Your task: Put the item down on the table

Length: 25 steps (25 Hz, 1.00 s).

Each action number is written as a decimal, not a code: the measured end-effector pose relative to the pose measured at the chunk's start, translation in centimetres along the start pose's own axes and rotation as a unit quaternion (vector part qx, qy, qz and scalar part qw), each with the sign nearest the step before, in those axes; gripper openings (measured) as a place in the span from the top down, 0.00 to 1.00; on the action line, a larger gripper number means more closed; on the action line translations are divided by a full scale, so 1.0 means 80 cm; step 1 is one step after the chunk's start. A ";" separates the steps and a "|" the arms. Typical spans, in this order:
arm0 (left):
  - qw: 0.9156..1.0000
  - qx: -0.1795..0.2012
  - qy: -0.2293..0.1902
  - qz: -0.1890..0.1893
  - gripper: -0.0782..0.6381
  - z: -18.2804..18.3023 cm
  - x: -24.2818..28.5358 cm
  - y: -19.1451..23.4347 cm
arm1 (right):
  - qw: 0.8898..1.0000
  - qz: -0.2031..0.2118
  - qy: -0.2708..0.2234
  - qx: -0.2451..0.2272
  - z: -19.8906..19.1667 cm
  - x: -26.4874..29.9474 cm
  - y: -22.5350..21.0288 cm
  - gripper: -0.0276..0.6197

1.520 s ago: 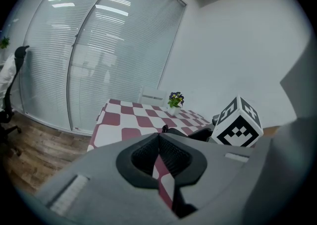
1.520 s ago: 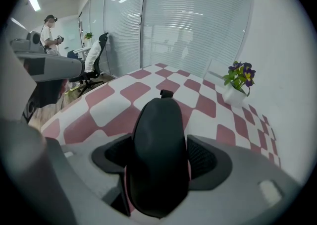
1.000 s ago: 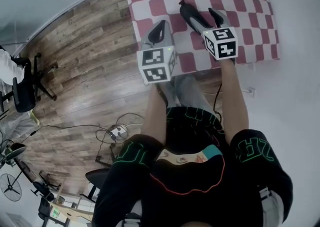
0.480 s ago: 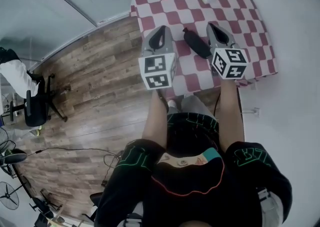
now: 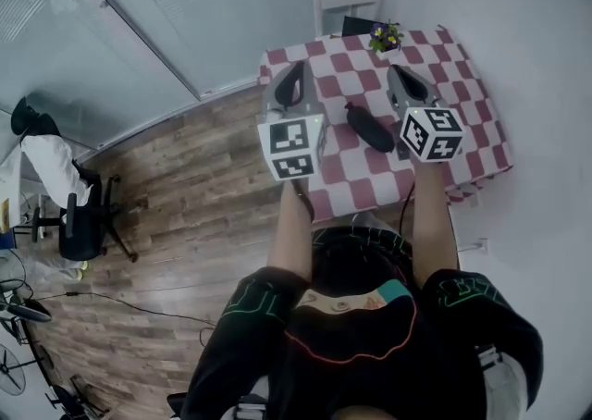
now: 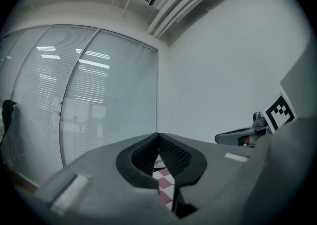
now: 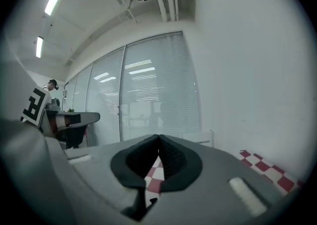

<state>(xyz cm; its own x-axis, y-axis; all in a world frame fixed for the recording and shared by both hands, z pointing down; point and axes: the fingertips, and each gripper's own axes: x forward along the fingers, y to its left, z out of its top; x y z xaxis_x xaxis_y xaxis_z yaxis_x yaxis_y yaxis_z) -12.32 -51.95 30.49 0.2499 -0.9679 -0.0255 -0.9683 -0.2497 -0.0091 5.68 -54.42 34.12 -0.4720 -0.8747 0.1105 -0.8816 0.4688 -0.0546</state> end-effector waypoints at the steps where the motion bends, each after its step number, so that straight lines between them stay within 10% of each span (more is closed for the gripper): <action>1: 1.000 0.000 -0.004 0.001 0.88 0.004 0.003 0.002 | 1.000 -0.007 -0.001 -0.006 0.006 0.001 -0.004 0.95; 16: 0.997 -0.002 0.018 0.074 0.88 -0.010 -0.001 0.037 | 0.999 0.007 -0.024 -0.040 0.031 0.007 0.012 0.95; 25: 0.999 -0.012 0.011 0.041 0.88 -0.025 -0.007 0.023 | 0.998 0.008 -0.029 -0.055 0.025 0.001 0.019 0.95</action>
<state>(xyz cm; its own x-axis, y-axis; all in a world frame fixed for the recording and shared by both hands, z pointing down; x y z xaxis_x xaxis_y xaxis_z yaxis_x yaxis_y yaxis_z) -14.22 -51.89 32.46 0.1701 -0.9854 -0.0034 -0.9853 -0.1701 0.0166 4.28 -53.99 32.04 -0.4886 -0.8709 0.0532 -0.8694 0.4911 0.0543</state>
